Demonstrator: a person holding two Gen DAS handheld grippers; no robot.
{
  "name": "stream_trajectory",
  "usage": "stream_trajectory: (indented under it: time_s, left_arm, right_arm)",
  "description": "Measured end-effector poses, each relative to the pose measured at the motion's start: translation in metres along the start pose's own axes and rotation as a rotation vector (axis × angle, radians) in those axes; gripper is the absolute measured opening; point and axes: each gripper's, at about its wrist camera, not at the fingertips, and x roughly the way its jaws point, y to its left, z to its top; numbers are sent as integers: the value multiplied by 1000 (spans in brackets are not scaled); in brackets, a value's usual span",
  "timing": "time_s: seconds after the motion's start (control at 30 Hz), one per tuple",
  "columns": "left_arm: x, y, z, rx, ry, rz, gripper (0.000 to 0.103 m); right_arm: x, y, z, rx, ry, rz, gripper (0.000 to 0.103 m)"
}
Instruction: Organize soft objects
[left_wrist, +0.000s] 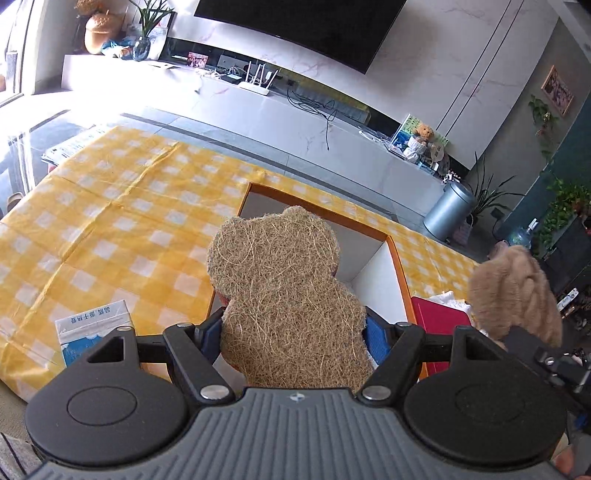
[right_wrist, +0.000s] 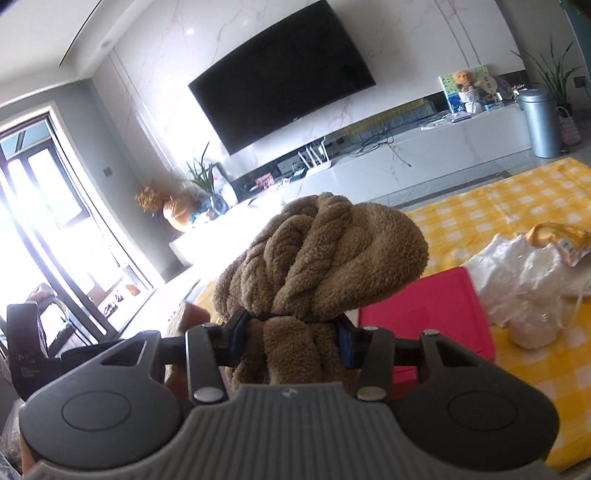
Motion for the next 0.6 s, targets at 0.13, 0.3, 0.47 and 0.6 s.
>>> stream_trajectory:
  time_s: [0.13, 0.3, 0.47, 0.6]
  left_arm:
    - [-7, 5, -4, 17, -22, 3, 85]
    - [-11, 9, -5, 12, -31, 1, 85]
    - [-15, 18, 0, -11, -36, -20, 85]
    - [-17, 23, -2, -11, -38, -3, 85]
  right_arm:
    - [42, 21, -20, -77, 109, -53, 47]
    - [83, 18, -38, -156, 217, -234, 47]
    - [113, 33, -50, -341, 314, -289, 48]
    - [143, 49, -60, -553, 431, -410, 49]
